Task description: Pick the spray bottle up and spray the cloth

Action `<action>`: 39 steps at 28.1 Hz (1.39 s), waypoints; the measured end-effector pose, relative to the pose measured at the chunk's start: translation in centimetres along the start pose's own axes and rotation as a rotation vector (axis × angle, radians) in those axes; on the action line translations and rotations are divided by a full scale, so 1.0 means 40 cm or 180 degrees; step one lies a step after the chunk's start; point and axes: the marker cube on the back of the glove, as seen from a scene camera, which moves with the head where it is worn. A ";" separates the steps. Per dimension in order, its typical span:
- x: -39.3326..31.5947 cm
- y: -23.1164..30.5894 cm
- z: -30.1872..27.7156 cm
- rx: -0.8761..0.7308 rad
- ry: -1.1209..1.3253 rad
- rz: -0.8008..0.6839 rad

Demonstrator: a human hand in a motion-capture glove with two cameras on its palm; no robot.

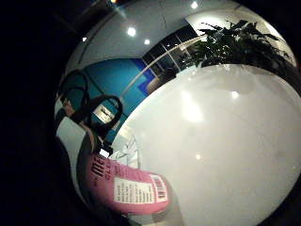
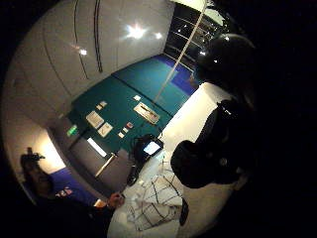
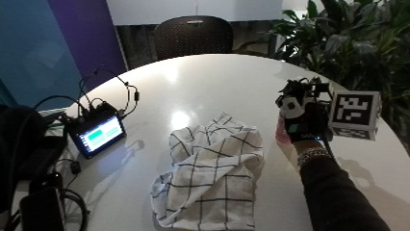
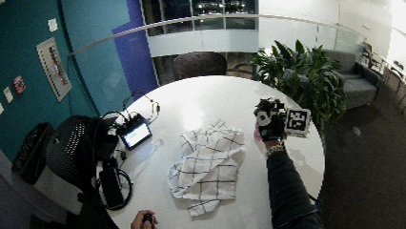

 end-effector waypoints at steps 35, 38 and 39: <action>-0.263 0.081 0.060 -0.3334 0.0422 -0.0549; -0.232 0.123 0.091 -0.3743 0.0774 -0.0483; -0.221 0.136 0.099 -0.3867 0.0904 -0.0454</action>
